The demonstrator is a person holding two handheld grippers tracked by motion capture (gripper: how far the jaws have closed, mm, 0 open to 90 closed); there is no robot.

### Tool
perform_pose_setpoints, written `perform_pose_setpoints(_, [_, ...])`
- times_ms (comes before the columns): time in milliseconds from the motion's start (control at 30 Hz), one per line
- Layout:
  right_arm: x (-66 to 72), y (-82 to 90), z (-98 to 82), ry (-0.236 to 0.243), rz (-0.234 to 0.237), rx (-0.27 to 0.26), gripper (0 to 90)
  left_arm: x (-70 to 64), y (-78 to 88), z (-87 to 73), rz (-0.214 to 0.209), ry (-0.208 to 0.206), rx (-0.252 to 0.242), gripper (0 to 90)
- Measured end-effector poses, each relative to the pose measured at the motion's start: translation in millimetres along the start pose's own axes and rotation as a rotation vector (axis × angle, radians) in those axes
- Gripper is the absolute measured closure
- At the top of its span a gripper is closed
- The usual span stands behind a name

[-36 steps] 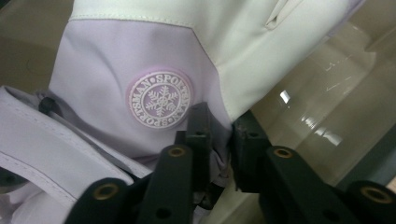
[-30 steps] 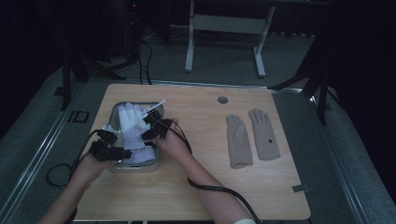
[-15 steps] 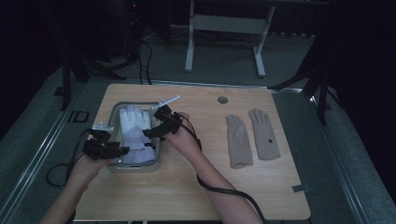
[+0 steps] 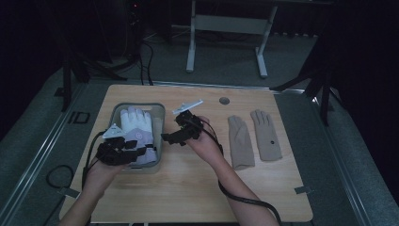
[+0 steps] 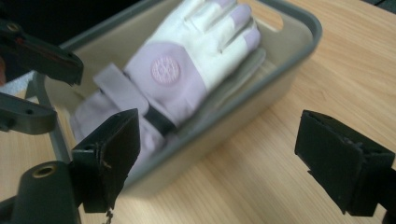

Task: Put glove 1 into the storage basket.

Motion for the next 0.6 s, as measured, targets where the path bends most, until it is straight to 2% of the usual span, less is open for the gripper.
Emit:
perform_pose_setpoints(200, [-10.1,16.8,-16.8,-0.005,-0.015,-0.004,13.9,-30.5,-12.8,2.0,-0.045,-0.061,-0.018,51.8])
perform_pose_setpoints(267, [-14.3,24.4,-22.9,-0.001,-0.021,-0.010,13.9,-42.1,-17.8,2.0,-0.075,-0.068,-0.037,51.8])
perform_pose_setpoints(400, [-21.5,37.0,-35.8,-0.009,-0.027,-0.014,13.8,-63.8,-29.2,0.2,-0.107,-0.094,-0.062,51.7])
perform_pose_setpoints(600, [-36.5,55.9,-58.4,-0.022,-0.051,-0.025,13.6,-85.7,-45.6,-3.9,-0.161,-0.129,-0.067,52.1])
Point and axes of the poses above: each handheld gripper's, and its own axes: y roughly backward along the jaws, z roughly out of its top, x roughly to its left, the point moved 6 cm from there along -y, roughly forward along the jaws, and after that the axes turned 3 degrees about y, right-handed, at the moved point
